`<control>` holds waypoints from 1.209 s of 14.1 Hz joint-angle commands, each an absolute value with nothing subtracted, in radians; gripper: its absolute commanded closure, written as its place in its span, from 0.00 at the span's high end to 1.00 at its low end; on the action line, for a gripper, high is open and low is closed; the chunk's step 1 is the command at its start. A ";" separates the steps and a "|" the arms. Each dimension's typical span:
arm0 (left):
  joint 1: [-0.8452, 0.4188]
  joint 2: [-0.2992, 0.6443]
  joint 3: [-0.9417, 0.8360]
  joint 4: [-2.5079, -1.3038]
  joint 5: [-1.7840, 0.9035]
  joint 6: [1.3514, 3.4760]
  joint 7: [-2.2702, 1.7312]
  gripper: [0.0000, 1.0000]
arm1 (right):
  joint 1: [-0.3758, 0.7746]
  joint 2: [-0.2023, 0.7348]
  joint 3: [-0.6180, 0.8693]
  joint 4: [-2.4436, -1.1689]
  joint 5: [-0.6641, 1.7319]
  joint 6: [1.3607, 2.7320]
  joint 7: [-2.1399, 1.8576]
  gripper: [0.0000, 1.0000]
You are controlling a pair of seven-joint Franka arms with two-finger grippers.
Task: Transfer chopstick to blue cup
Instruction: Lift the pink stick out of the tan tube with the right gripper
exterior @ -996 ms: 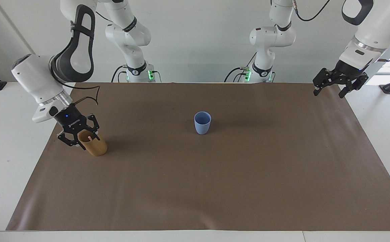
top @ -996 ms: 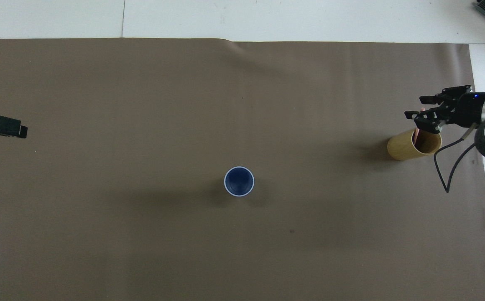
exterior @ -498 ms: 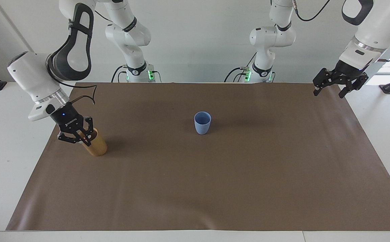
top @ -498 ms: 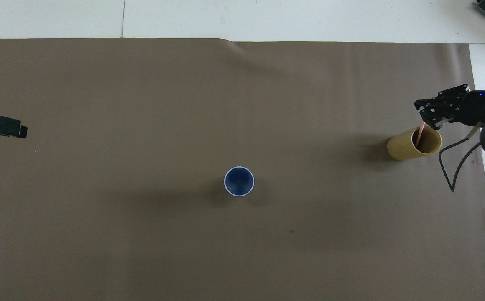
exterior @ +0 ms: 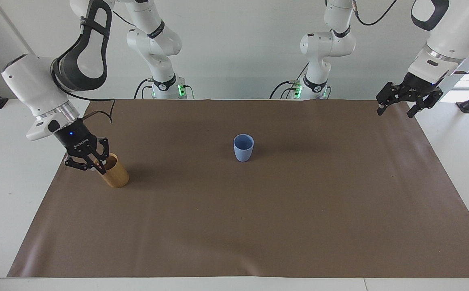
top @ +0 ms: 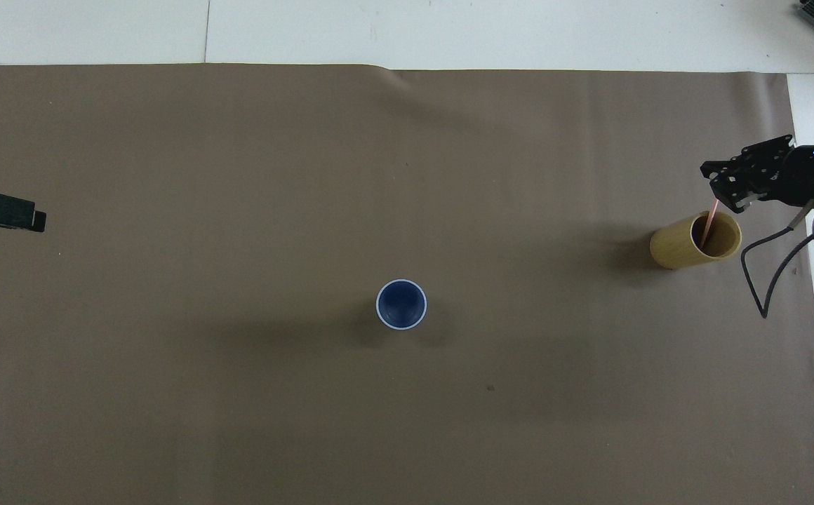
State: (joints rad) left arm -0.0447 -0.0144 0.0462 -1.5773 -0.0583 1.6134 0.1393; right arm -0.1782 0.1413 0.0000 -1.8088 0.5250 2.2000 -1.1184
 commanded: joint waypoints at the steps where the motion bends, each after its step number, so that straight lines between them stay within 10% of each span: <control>1: -0.035 -0.006 0.040 -1.557 -0.043 1.592 0.140 1.00 | -0.181 0.130 0.015 -1.731 0.456 2.085 -0.937 0.00; 10: -0.035 -0.006 0.040 -1.557 -0.041 1.592 0.140 1.00 | -0.006 0.087 0.026 -1.582 0.126 1.945 -0.680 0.00; 17: -0.038 -0.006 0.040 -1.557 -0.043 1.592 0.140 1.00 | 0.222 0.084 0.049 -1.575 0.130 2.083 -0.228 0.00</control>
State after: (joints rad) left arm -0.0447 -0.0144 0.0462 -1.5773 -0.0583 1.6134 0.1393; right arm 0.1858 0.0851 0.0421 -1.5768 0.1488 2.0306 -0.3241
